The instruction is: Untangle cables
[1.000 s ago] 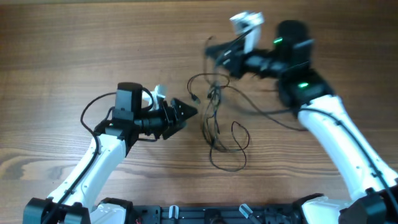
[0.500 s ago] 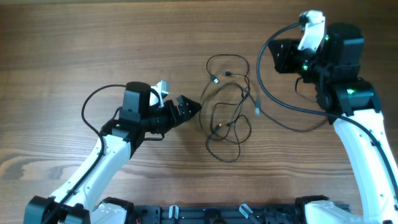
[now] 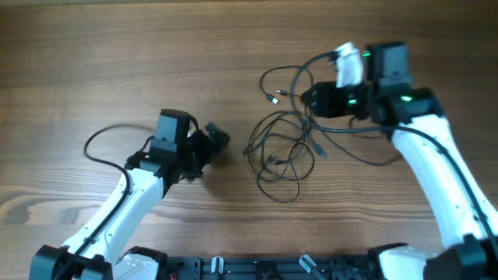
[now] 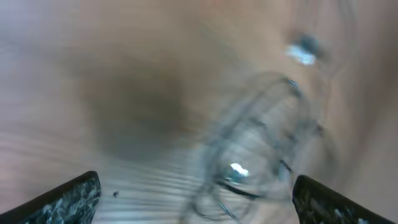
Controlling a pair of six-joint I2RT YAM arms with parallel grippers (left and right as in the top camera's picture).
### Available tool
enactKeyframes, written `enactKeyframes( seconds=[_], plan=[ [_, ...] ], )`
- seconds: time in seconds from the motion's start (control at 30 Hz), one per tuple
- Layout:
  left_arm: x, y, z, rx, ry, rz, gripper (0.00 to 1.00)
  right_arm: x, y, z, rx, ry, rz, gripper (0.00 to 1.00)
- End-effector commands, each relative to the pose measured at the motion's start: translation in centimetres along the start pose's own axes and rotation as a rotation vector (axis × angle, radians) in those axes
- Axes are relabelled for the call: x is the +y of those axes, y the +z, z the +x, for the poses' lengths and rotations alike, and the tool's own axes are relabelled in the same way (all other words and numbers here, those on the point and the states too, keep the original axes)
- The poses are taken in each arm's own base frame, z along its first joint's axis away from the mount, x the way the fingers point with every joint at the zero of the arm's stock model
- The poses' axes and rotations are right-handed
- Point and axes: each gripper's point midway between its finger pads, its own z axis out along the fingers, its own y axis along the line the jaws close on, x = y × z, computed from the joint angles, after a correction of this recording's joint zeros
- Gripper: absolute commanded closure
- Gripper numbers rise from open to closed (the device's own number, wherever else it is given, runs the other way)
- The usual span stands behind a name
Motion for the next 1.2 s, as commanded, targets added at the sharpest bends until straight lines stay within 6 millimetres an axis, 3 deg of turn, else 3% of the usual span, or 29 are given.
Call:
enactKeyframes(
  seconds=[0.0, 0.07, 0.2, 0.3, 0.4, 0.53, 0.57, 0.63, 0.67, 0.73, 0.77, 0.83, 0.9, 0.93, 1.0, 1.03, 1.07, 1.1, 1.13, 1.17],
  plan=[
    [5.2, -1.2, -4.2, -0.258, -0.358, -0.197, 0.0, 3.6, 4.3, 4.2, 0.168, 0.001, -0.099, 0.4],
    [5.8, -1.6, -5.1, -0.278, -0.393, -0.199, 0.0, 5.5, 6.8, 6.7, 0.234, -0.053, -0.11, 0.37],
    [7.0, -2.2, -6.3, -0.31, -0.441, -0.213, 0.0, 5.4, 10.8, 9.0, 0.232, 0.011, 0.026, 0.37],
    [8.6, -3.2, -8.1, -0.387, -0.487, -0.243, 0.0, 6.8, 14.8, 10.7, 0.198, -0.013, 0.029, 0.36],
    [9.3, -3.6, -8.6, -0.398, -0.519, -0.253, 0.0, 5.3, 16.9, 11.9, 0.186, 0.118, 0.139, 0.35],
    [10.3, -3.8, -8.1, -0.384, -0.538, -0.291, 0.0, 6.5, 19.6, 12.3, 0.181, 0.112, 0.07, 0.36],
    [10.5, -3.8, -7.9, -0.379, -0.54, -0.299, 0.0, 6.7, 19.8, 12.1, 0.166, 0.119, 0.063, 0.4],
    [10.9, -3.8, -7.5, -0.366, -0.544, -0.322, 0.0, 7.9, 19.5, 10.8, 0.134, 0.103, 0.011, 0.83],
    [11.1, -3.9, -7.3, -0.362, -0.545, -0.329, 0.0, 8.8, 18.9, 9.6, 0.114, 0.074, -0.023, 0.95],
    [11.4, -3.9, -6.9, -0.351, -0.55, -0.349, 0.0, 11.3, 16.2, 6.0, 0.055, 0.022, -0.117, 0.95],
    [11.7, -4.0, -6.6, -0.342, -0.552, -0.364, 0.0, 14.2, 12.7, 2.3, -0.014, -0.04, -0.246, 0.95],
    [11.6, -3.8, -6.2, -0.32, -0.554, -0.361, 0.0, 17.6, 6.9, -2.5, -0.141, -0.139, -0.406, 0.95],
    [11.3, -3.6, -5.9, -0.304, -0.548, -0.353, 0.0, 21.3, -2.6, -8.0, -0.359, -0.335, -0.568, 0.95],
    [11.2, -3.6, -5.8, -0.302, -0.543, -0.353, 0.0, 22.0, -6.7, -10.0, -0.47, -0.407, -0.57, 0.95],
    [11.0, -3.5, -5.7, -0.298, -0.534, -0.352, 0.0, 22.3, -12.8, -12.3, -0.653, -0.529, -0.509, 0.95],
    [11.0, -3.4, -5.6, -0.297, -0.53, -0.352, 0.0, 21.5, -15.5, -13.5, -0.752, -0.553, -0.419, 0.95],
    [11.0, -3.4, -5.6, -0.296, -0.53, -0.352, 0.0, 19.1, -17.8, -15.0, -0.846, -0.489, -0.261, 0.95],
    [11.0, -3.4, -5.6, -0.296, -0.53, -0.352, 0.0, 16.4, -18.8, -15.8, -0.886, -0.407, -0.115, 0.95],
    [11.0, -3.4, -5.6, -0.296, -0.53, -0.352, 0.0, 11.6, -19.6, -16.1, -0.907, -0.268, 0.115, 0.96],
    [11.0, -3.4, -5.6, -0.296, -0.53, -0.352, 0.0, 8.2, -19.8, -15.6, -0.896, -0.141, 0.256, 0.95]
  ],
)
